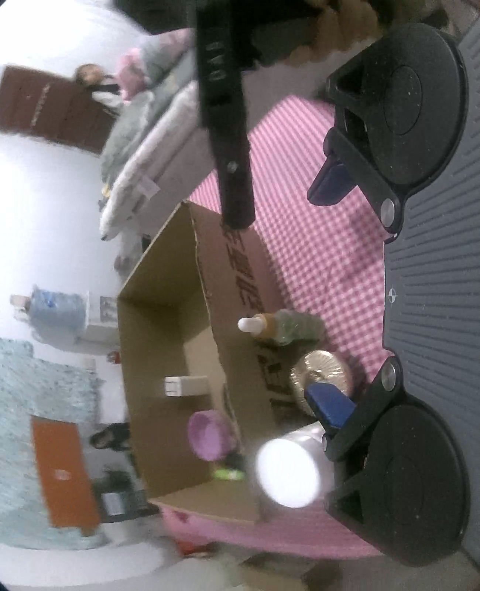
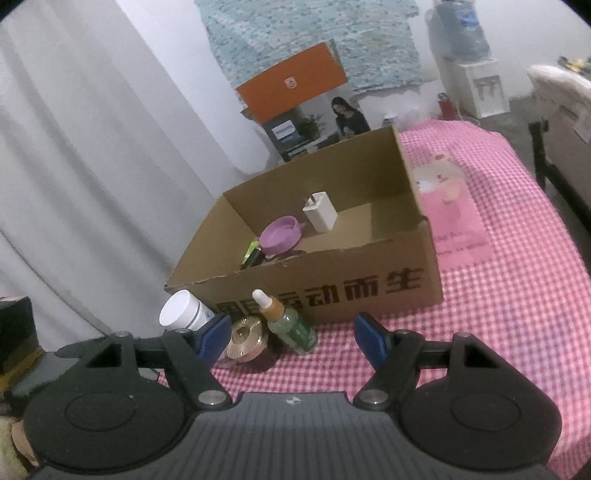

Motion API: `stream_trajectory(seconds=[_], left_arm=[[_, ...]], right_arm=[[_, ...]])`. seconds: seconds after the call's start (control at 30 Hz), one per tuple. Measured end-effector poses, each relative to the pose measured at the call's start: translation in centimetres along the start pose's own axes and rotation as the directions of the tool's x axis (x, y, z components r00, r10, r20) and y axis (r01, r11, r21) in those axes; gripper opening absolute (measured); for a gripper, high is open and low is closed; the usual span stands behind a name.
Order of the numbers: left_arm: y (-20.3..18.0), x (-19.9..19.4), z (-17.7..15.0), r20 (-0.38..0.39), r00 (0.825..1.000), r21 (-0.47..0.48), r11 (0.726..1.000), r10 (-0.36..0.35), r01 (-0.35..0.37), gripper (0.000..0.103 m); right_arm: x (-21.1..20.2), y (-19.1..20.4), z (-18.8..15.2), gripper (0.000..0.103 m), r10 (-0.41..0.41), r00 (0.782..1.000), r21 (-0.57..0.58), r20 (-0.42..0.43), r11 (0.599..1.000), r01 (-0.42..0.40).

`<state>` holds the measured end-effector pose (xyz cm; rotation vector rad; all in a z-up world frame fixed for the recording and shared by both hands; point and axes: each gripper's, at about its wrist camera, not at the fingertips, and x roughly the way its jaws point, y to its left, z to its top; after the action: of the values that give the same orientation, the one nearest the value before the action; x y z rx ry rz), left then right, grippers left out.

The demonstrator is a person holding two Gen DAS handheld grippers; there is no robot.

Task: Organize rigid objects
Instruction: 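Move the right gripper back to the green dropper bottle, then grasp the green dropper bottle around its body with the right gripper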

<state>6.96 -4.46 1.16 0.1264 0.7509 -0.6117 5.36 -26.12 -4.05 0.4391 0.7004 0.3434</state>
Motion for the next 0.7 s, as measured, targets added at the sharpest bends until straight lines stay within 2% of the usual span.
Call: stream_trajectory(seconds=[0.23,0.3,0.37,0.4,0.5,0.7], left_arm=[[-1.4,3.0,-0.1,0.047,0.995,0.098,0.99,0.093,-0.098,0.101],[-1.7,3.5,-0.1,0.057,0.993,0.112,0.988,0.099,-0.105,0.1],[-2.0,4.0,-0.2,0.064,0.992,0.126,0.985,0.106,-0.113,0.096],[-2.2,4.3,-0.3,0.066,0.991,0.137,0.983,0.113,-0.121,0.093],[-2.4,4.8,-0.3,0.056,0.991,0.15,0.98,0.124,-0.131,0.079],[-2.4,5.3,-0.2,0.051,0.987,0.14,0.977,0.154,-0.16,0.068]], right_arm=[[2.4,0.7,1.2,0.074,0.006,0.999,-0.101,-0.046,0.995,-0.011],[3.1,0.6,1.5,0.07,0.011,0.998,-0.114,-0.064,0.993,-0.018],[3.8,0.6,1.8,0.067,0.024,0.996,-0.121,-0.08,0.992,-0.034],[4.2,0.5,1.9,0.063,0.032,0.996,-0.122,-0.088,0.992,-0.042],[4.9,0.6,2.0,0.055,0.051,0.993,-0.126,-0.105,0.99,-0.064],[5.8,1.2,2.1,0.039,0.088,0.988,-0.159,-0.126,0.981,-0.108]])
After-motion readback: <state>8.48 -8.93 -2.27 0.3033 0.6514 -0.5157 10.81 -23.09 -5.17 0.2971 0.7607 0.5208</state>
